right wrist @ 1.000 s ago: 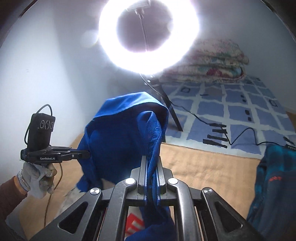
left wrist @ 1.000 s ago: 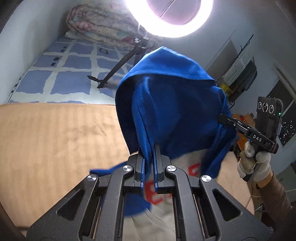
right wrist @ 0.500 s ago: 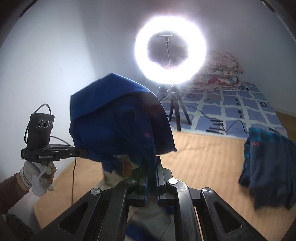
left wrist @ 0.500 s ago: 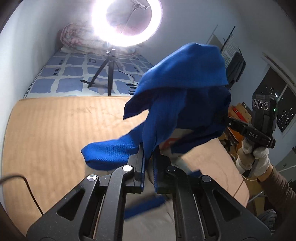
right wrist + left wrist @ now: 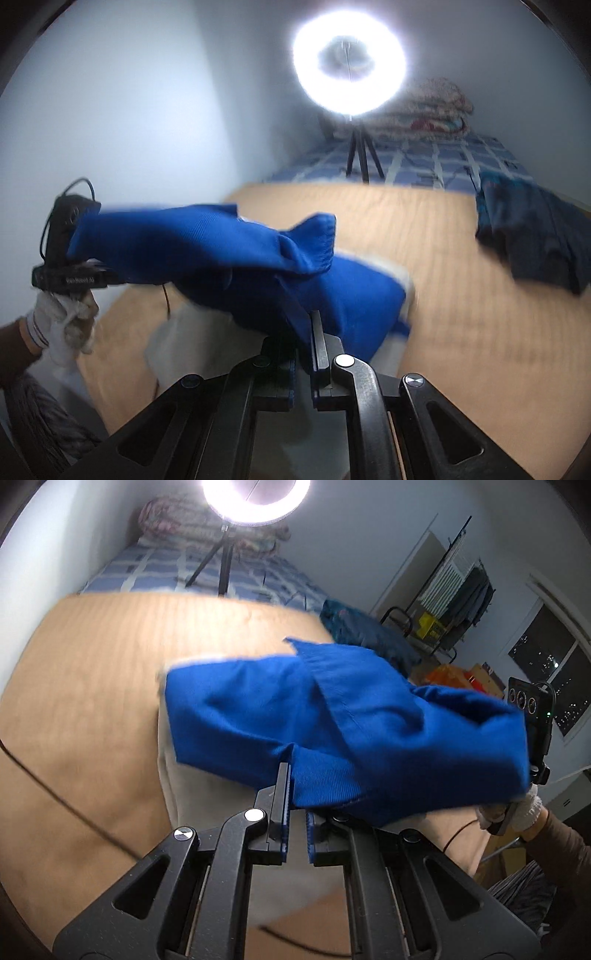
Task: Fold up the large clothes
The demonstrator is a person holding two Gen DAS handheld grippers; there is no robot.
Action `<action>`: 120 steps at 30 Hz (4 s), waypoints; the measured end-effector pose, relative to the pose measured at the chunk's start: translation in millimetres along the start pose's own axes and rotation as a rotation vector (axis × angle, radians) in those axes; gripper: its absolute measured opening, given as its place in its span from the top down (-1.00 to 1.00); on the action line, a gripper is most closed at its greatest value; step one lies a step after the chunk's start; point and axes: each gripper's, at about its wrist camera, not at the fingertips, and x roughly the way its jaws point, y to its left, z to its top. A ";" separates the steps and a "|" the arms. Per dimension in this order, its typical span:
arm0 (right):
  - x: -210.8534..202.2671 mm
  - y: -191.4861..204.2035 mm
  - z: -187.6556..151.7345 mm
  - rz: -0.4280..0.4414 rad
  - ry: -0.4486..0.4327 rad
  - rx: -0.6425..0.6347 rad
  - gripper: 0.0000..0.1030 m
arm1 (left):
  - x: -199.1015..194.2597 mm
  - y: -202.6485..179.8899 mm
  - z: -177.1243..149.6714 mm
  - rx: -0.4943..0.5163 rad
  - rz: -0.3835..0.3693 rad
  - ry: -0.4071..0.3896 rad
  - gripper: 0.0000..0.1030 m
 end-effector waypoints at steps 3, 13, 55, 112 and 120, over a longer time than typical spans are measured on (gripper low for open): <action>6.1 1.9 -27.5 -0.044 0.039 0.002 0.93 | 6.1 -0.8 -22.3 -0.001 0.015 0.027 0.91; -8.7 21.3 -60.8 -0.180 0.123 -0.134 0.69 | -15.1 -5.1 -67.7 0.070 0.086 0.113 0.91; 10.5 -47.9 -47.5 -0.078 0.194 0.279 0.51 | 10.9 66.8 -26.0 -0.360 0.145 0.088 0.60; 68.0 -5.5 -9.1 0.068 0.265 0.031 0.34 | 56.9 -6.7 -4.0 0.037 0.174 0.127 -0.31; 16.9 -64.2 -4.0 0.054 0.065 0.204 -0.73 | 7.5 78.3 22.3 -0.394 -0.018 -0.023 -0.54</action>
